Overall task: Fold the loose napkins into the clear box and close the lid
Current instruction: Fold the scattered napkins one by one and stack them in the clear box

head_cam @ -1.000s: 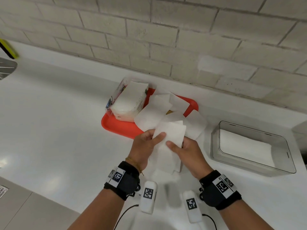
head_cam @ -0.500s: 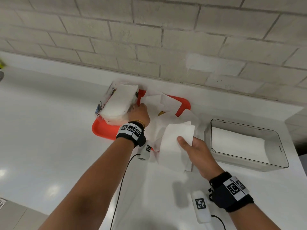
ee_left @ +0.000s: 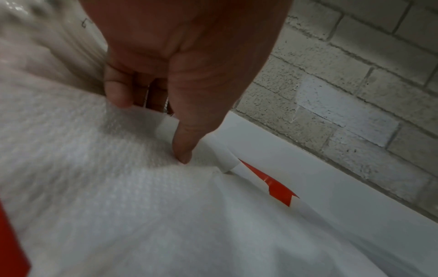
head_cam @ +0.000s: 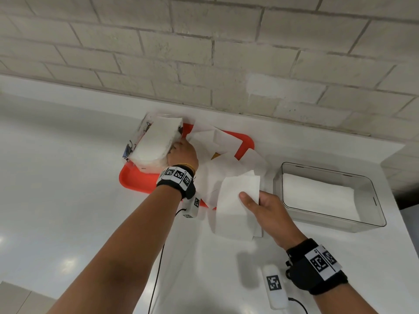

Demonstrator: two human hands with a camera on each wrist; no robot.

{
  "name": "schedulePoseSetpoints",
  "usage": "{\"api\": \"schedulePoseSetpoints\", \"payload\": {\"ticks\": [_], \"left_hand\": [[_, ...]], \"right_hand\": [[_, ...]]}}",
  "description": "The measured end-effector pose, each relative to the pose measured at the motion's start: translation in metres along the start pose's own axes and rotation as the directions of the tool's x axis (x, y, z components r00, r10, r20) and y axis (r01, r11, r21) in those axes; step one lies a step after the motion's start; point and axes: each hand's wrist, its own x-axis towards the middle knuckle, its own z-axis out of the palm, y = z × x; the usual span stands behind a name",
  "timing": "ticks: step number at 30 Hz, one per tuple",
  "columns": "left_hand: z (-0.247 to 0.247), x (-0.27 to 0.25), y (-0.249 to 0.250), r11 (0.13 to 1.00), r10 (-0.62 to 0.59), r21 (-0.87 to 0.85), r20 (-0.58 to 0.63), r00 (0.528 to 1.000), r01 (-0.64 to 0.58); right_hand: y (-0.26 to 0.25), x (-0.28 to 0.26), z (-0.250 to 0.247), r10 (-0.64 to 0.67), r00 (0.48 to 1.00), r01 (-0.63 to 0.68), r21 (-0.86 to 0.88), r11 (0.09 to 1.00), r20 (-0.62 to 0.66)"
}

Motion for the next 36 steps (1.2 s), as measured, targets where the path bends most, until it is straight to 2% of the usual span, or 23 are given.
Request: {"api": "schedulePoseSetpoints", "payload": {"ticks": [4, 7, 9, 11, 13, 14, 15, 18, 21, 25, 27, 30, 34, 36], "left_hand": [[-0.012, -0.005, -0.003, 0.997, -0.013, -0.072, -0.032, 0.999, 0.011], [-0.032, -0.014, -0.009, 0.978, -0.012, -0.210, -0.004, 1.000, 0.011], [-0.052, -0.027, -0.017, 0.925, 0.016, -0.381, -0.012, 1.000, -0.020], [-0.071, -0.045, -0.031, 0.776, 0.057, -0.627, -0.028, 0.998, -0.062], [-0.085, -0.070, -0.047, 0.499, 0.056, -0.867, 0.022, 0.998, -0.009], [-0.091, -0.085, -0.055, 0.355, 0.081, -0.934, 0.071, 0.994, 0.038], [-0.093, -0.098, -0.061, 0.253, 0.129, -0.965, 0.110, 0.986, 0.074], [-0.084, -0.135, -0.073, 0.118, 0.280, -0.983, 0.168, 0.945, 0.139], [-0.071, -0.168, -0.074, 0.034, 0.391, -0.981, 0.190, 0.901, 0.192], [-0.060, -0.204, -0.063, -0.137, 0.419, -0.961, 0.164, 0.893, 0.240], [-0.054, -0.214, -0.059, -0.143, 0.390, -0.964, 0.155, 0.908, 0.226], [-0.049, -0.223, -0.058, -0.094, 0.338, -0.969, 0.183, 0.923, 0.227], [-0.048, -0.229, -0.060, -0.035, 0.361, -0.978, 0.180, 0.915, 0.207], [-0.041, -0.228, -0.061, 0.054, 0.378, -0.995, 0.099, 0.920, 0.085]], "right_hand": [[-0.001, -0.001, 0.002, 0.004, 1.000, -0.004, 0.000, 1.000, 0.007], [-0.005, -0.001, 0.001, -0.028, 1.000, 0.027, -0.018, 0.999, -0.009], [-0.010, -0.002, -0.001, -0.058, 0.998, 0.058, 0.005, 0.998, -0.018], [-0.023, -0.005, -0.003, -0.080, 0.997, 0.081, 0.057, 0.995, -0.010], [-0.039, -0.011, -0.003, -0.116, 0.993, 0.112, 0.147, 0.983, 0.017], [-0.047, -0.014, -0.003, -0.145, 0.989, 0.136, 0.199, 0.970, 0.031], [-0.055, -0.017, -0.002, -0.178, 0.983, 0.163, 0.248, 0.955, 0.041], [-0.075, -0.023, 0.003, -0.243, 0.967, 0.201, 0.360, 0.911, 0.074], [-0.082, -0.025, 0.016, -0.234, 0.968, 0.190, 0.344, 0.919, 0.092], [-0.071, -0.021, 0.039, -0.167, 0.985, 0.171, 0.244, 0.955, -0.038], [-0.063, -0.021, 0.049, -0.119, 0.992, 0.127, 0.301, 0.945, -0.043], [-0.059, -0.023, 0.057, -0.006, 1.000, -0.003, 0.452, 0.892, 0.018], [-0.051, -0.023, 0.063, 0.067, 0.997, -0.079, 0.518, 0.852, 0.042], [-0.046, -0.025, 0.066, 0.076, 0.996, -0.089, 0.544, 0.834, 0.046]]}}
